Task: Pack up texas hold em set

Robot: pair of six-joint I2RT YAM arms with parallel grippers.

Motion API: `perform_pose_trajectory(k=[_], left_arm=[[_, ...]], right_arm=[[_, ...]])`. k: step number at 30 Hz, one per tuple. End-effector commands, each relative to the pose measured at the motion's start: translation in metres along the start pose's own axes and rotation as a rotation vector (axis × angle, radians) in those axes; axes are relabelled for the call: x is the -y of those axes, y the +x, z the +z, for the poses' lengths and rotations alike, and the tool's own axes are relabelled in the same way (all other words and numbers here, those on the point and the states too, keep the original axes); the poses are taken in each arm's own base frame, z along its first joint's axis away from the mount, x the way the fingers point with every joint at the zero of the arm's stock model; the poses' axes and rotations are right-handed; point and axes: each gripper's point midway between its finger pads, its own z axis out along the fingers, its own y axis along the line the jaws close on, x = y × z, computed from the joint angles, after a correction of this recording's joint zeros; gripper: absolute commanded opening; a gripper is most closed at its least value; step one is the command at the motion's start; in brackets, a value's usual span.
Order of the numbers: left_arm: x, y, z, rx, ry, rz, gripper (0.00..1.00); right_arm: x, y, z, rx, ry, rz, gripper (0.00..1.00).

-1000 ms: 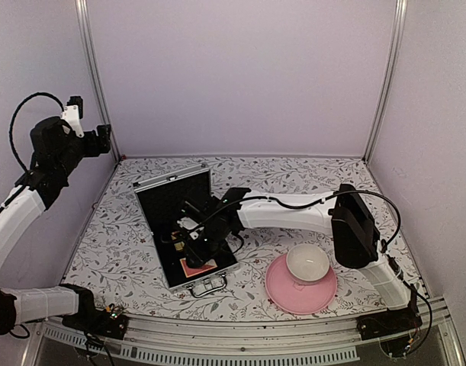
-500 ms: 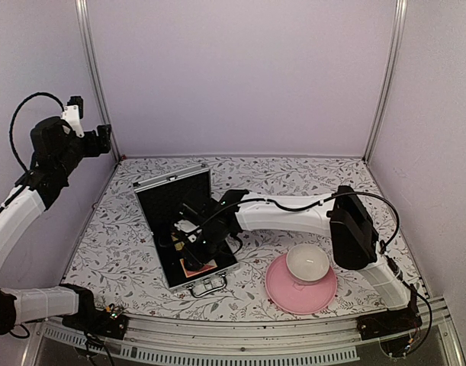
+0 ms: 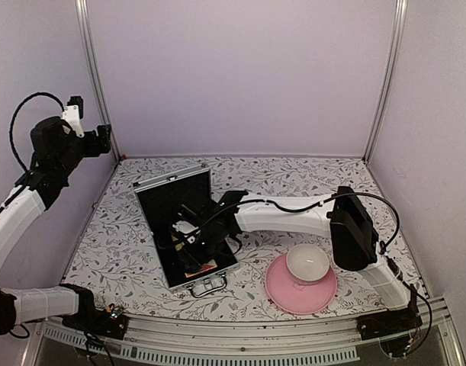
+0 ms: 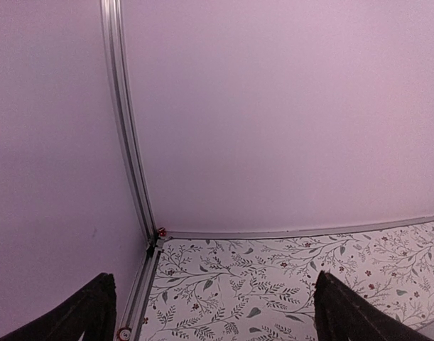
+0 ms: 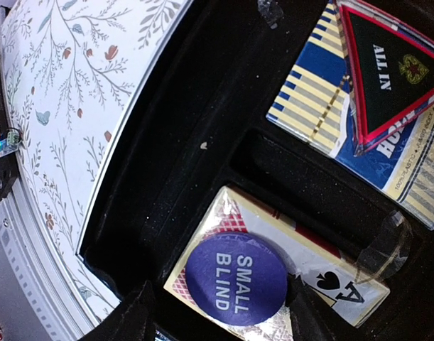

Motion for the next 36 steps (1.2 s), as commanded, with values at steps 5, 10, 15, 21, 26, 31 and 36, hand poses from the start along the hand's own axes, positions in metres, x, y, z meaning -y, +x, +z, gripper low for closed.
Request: perform_pose_trajectory(k=[5, 10, 15, 21, 26, 31, 36], left_arm=[[-0.001, -0.002, -0.001, 0.014, -0.014, 0.014, 0.97], [-0.001, -0.003, -0.002, 0.017, -0.015, 0.016, 0.97], [-0.001, -0.004, -0.002, 0.021, -0.013, 0.014, 0.97], [0.002, -0.006, -0.004, 0.028, 0.004, 0.006, 0.97], [0.003, -0.005, -0.004, 0.026, 0.004, 0.007, 0.97], [0.003, -0.004, -0.003, 0.022, 0.003, 0.009, 0.97], [0.004, -0.002, -0.001, 0.018, 0.003, 0.01, 0.97]], right_arm=[[-0.007, -0.055, -0.064, 0.219, 0.044, -0.047, 0.69], [0.019, -0.068, -0.115, 0.307, 0.133, -0.005, 0.72], [0.063, -0.036, -0.141, 0.306, 0.238, 0.14, 0.75], [0.121, 0.032, -0.139, 0.234, 0.242, 0.52, 0.75], [0.155, 0.064, -0.128, 0.172, 0.23, 0.681, 0.75], [0.165, 0.078, -0.12, 0.124, 0.242, 0.717, 0.75], [0.167, 0.085, -0.105, 0.066, 0.215, 0.731, 0.75]])
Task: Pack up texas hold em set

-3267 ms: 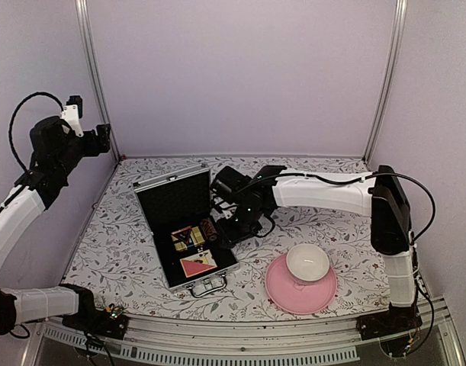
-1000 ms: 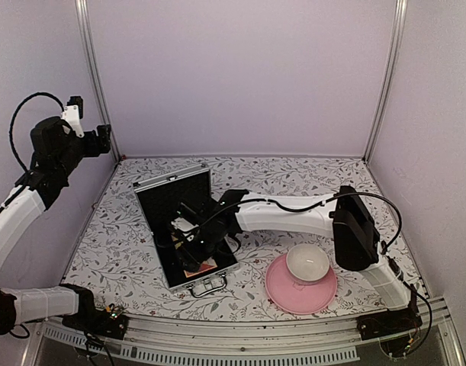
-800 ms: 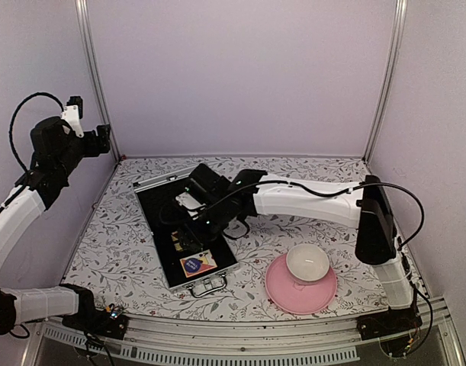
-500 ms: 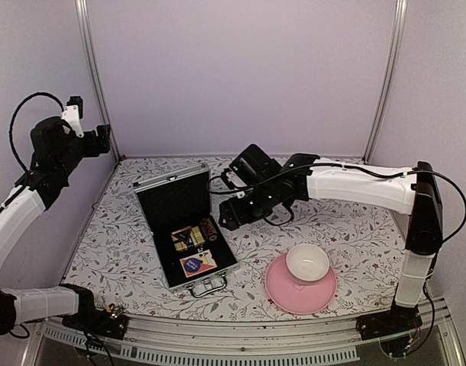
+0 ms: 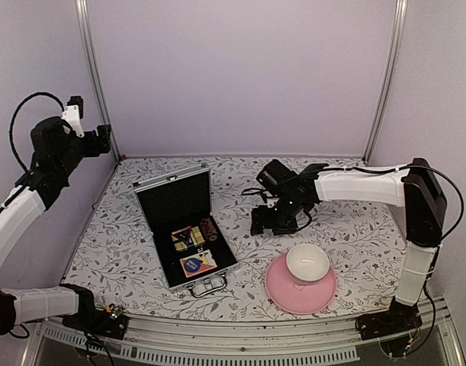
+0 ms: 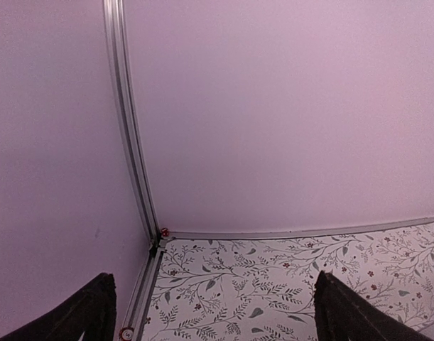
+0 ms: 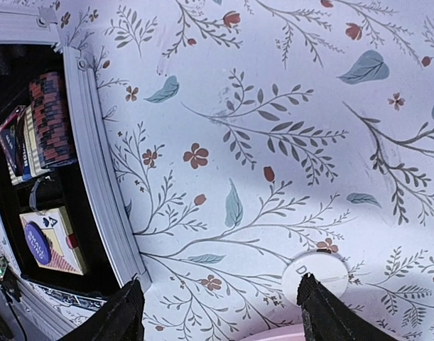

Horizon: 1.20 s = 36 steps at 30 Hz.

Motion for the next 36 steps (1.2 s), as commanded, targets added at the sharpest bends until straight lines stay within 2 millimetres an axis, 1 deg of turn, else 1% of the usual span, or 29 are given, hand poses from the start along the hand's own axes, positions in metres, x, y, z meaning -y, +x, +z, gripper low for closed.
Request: perform_pose_trajectory(k=[1, 6, 14, 18, 31, 36], left_arm=[[0.004, -0.002, -0.001, 0.016, 0.014, 0.005, 0.97], [0.006, -0.001, 0.0, 0.013, 0.018, 0.005, 0.97], [0.008, -0.001, 0.0, 0.013, 0.023, 0.006, 0.97], [0.008, -0.001, 0.0, 0.014, 0.023, 0.006, 0.97], [0.01, -0.001, -0.001, 0.014, 0.028, 0.007, 0.97], [0.01, 0.0, 0.0, 0.01, 0.026, 0.009, 0.97]], right_arm=[[0.001, 0.01, 0.018, -0.072, -0.009, 0.024, 0.75], [0.009, 0.016, 0.025, -0.12, 0.037, 0.004, 0.75], [0.018, 0.017, 0.031, -0.172, 0.108, -0.042, 0.75], [0.018, 0.018, 0.032, -0.193, 0.116, -0.065, 0.76], [0.022, 0.031, 0.034, -0.283, 0.131, -0.113, 0.76], [0.019, 0.033, 0.036, -0.297, 0.114, -0.117, 0.76]])
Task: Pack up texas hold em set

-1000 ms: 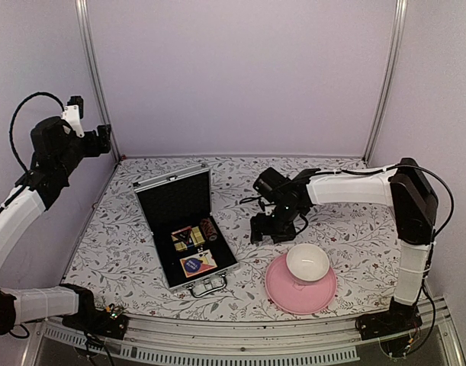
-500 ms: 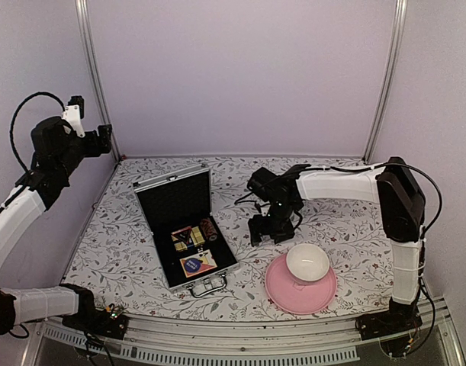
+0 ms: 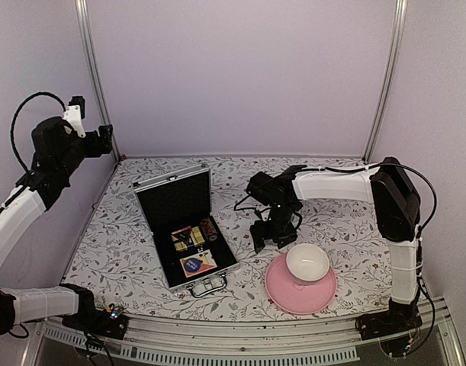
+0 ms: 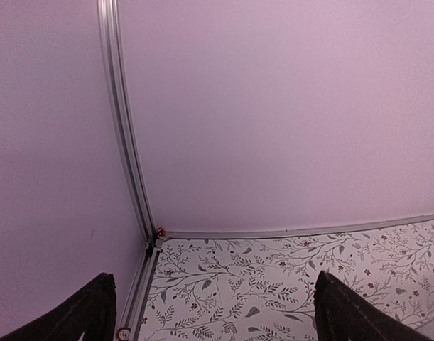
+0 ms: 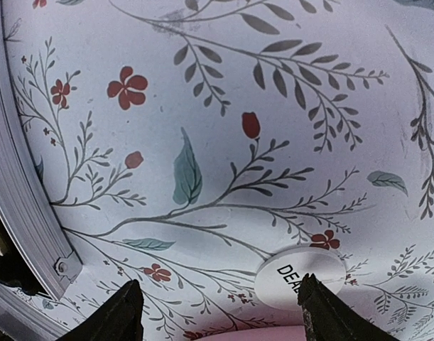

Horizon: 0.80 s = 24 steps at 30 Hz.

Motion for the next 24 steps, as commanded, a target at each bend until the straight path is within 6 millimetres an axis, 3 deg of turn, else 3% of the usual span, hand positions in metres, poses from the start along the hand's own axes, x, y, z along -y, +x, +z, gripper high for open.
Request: perform_pose_trajectory(k=[1, 11, 24], left_arm=[[0.004, 0.0, 0.001, 0.011, 0.011, 0.007, 0.97], [0.005, 0.002, 0.002, 0.005, 0.01, 0.011, 0.97], [0.004, 0.002, 0.002, 0.005, 0.004, 0.014, 0.97]], right_arm=[[-0.003, -0.001, 0.003, -0.029, -0.019, -0.012, 0.76], [-0.007, -0.004, 0.017, -0.019, -0.046, -0.011, 0.76], [-0.022, -0.029, 0.026, 0.063, -0.102, -0.013, 0.76]])
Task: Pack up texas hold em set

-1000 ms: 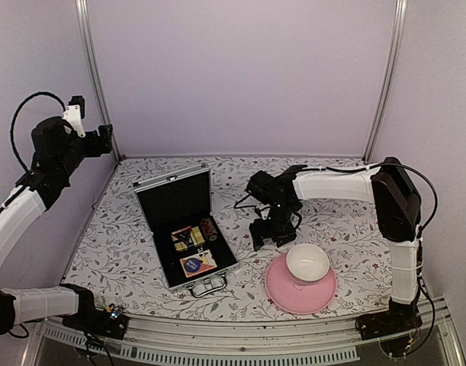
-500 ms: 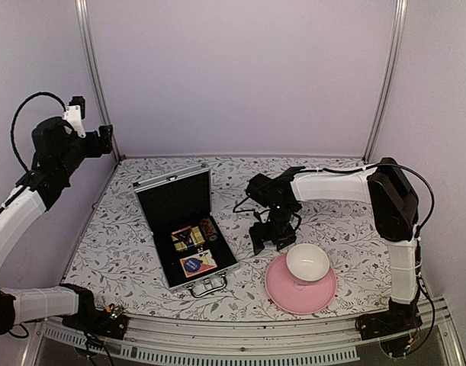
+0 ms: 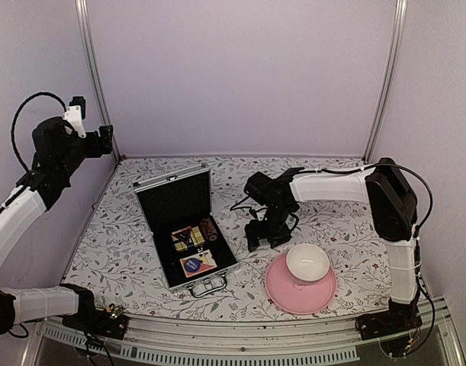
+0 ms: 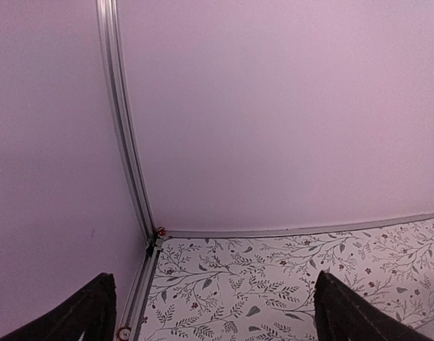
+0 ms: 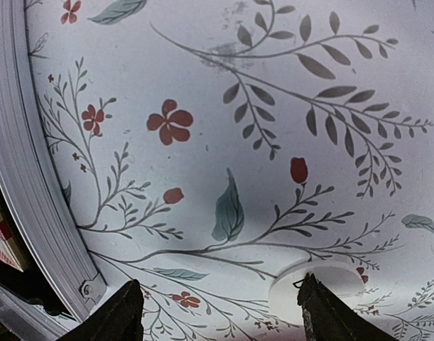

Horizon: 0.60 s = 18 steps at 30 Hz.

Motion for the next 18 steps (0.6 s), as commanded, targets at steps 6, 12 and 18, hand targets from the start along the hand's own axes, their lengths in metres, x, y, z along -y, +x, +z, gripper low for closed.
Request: perform_pose_trajectory(k=[6, 12, 18], left_arm=[[0.003, 0.001, 0.002, 0.008, 0.002, 0.011, 0.97], [0.002, 0.001, 0.001, 0.01, -0.002, 0.012, 0.97], [0.002, 0.0, 0.001, 0.011, -0.002, 0.012, 0.97]], right_arm=[[-0.016, -0.039, 0.021, 0.091, -0.052, -0.021, 0.76], [-0.018, -0.061, 0.009, 0.166, -0.019, -0.06, 0.76], [-0.025, -0.074, -0.028, 0.247, -0.012, -0.12, 0.76]])
